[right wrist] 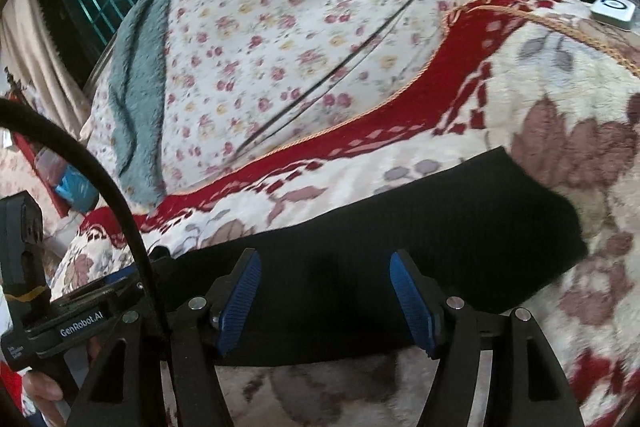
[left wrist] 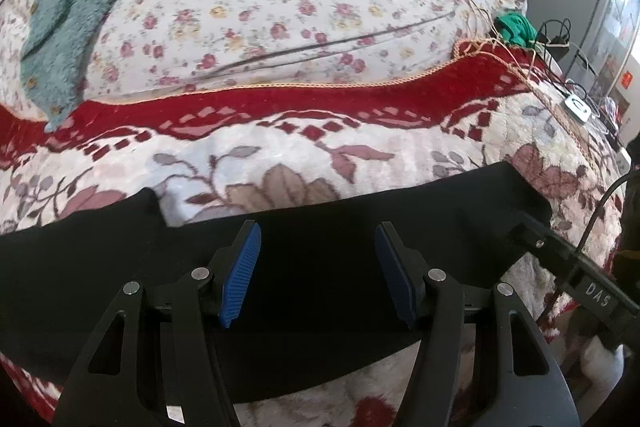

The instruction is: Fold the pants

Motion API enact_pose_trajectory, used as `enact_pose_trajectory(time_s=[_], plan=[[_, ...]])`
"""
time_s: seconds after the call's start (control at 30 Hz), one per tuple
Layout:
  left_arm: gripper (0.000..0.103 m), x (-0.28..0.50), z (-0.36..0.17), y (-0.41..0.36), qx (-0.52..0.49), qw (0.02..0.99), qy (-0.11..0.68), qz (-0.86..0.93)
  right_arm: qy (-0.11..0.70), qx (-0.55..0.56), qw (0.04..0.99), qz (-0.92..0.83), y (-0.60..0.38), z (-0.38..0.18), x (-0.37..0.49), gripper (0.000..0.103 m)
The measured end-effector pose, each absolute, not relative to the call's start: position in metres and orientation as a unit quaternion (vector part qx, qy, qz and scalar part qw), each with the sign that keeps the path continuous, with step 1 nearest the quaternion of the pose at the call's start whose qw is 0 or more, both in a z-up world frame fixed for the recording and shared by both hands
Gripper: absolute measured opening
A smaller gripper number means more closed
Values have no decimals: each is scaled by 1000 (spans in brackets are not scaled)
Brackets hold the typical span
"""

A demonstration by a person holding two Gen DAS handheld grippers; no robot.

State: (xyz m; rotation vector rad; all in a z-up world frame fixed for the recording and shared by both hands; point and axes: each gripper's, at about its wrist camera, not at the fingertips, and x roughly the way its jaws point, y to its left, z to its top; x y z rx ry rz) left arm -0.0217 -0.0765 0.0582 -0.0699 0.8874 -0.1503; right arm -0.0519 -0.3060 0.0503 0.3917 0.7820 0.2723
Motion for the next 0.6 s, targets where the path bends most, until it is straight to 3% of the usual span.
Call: enact_pose_trajectory(time_s=[0.6], plan=[[60,16,53,-130,7,885,439,-153,395,250,883,41,-391,43,-84,65]])
